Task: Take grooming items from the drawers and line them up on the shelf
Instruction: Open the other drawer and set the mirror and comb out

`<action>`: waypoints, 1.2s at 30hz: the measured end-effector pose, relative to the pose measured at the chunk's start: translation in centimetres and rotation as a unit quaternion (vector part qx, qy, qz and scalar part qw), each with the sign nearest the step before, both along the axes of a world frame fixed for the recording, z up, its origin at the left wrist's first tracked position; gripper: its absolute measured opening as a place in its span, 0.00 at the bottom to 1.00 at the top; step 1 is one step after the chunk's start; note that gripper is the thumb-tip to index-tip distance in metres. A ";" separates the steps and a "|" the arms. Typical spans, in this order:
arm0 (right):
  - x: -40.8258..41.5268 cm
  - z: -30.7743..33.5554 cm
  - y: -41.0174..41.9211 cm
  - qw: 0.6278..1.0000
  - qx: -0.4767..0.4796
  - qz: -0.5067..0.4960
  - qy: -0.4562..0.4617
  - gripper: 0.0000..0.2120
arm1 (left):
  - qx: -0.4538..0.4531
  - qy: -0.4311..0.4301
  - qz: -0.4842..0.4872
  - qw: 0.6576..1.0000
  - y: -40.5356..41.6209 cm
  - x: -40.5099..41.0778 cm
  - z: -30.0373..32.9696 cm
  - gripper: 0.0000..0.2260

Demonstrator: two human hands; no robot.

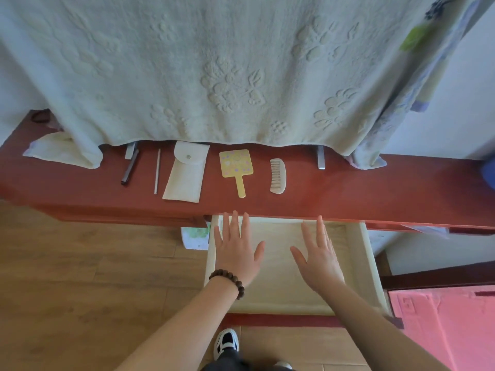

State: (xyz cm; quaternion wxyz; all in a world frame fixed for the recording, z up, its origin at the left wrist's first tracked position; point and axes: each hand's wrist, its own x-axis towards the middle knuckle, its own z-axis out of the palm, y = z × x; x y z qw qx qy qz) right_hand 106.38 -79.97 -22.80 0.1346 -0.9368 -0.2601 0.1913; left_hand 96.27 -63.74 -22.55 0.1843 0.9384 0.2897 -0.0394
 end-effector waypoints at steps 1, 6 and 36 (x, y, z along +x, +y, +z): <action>-0.9 -0.4 -1.3 1.000 -0.010 0.001 -0.001 0.32 | 0.002 0.012 0.000 1.000 -1.1 -1.1 -0.2 0.32; -4.5 -2.2 -6.6 0.996 -0.074 0.037 -0.019 0.36 | 0.020 0.057 0.038 0.997 -7.3 -5.6 -1.6 0.34; -1.0 -4.6 -10.5 0.995 -0.096 0.001 -0.010 0.39 | -0.045 0.151 0.123 0.980 -10.4 -2.0 -4.7 0.49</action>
